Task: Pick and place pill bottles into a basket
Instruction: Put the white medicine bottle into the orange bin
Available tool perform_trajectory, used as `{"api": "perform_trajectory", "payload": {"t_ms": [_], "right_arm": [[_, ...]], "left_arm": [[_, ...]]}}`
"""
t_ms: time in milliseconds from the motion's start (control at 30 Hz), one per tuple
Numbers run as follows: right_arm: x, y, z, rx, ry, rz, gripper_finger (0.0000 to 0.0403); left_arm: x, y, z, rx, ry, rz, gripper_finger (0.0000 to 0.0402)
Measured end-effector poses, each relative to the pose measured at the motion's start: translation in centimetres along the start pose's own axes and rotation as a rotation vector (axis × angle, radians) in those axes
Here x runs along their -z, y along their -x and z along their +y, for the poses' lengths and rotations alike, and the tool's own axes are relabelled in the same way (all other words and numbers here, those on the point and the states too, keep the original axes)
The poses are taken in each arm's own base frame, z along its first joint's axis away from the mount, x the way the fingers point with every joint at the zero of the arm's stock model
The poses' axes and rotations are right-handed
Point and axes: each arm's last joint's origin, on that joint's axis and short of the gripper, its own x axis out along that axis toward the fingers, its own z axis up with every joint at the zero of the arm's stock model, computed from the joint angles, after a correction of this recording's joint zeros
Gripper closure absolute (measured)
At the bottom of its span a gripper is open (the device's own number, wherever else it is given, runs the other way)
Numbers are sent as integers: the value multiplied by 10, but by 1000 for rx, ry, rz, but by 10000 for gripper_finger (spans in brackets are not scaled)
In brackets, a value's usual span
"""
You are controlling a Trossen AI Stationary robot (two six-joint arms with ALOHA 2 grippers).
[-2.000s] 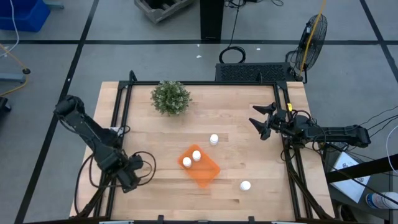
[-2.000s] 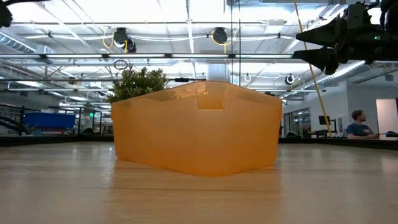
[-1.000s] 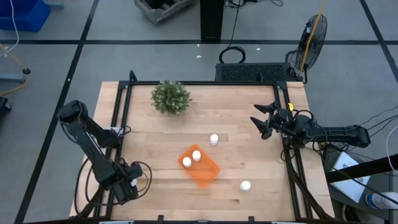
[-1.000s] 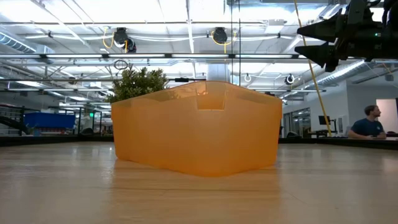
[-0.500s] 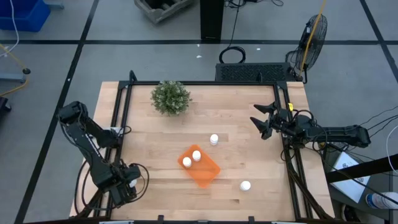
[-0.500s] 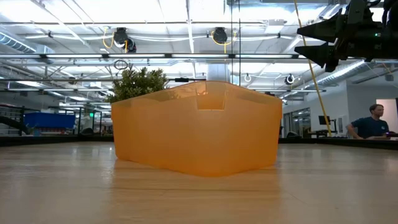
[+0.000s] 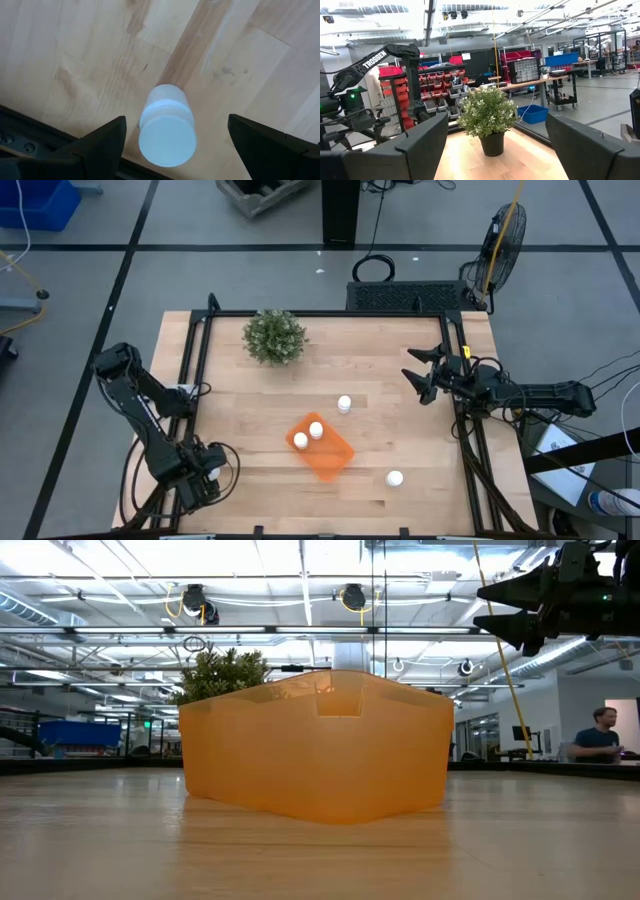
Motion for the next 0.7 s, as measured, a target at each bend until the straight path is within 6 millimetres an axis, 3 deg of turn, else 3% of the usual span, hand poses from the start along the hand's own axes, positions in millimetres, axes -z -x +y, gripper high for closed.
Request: {"api": "perform_trajectory", "payload": {"t_ms": [700], "right_arm": [[1, 0, 0, -3, 8, 14, 78]], "left_arm": [[1, 0, 2, -21, -4, 6, 50]]}}
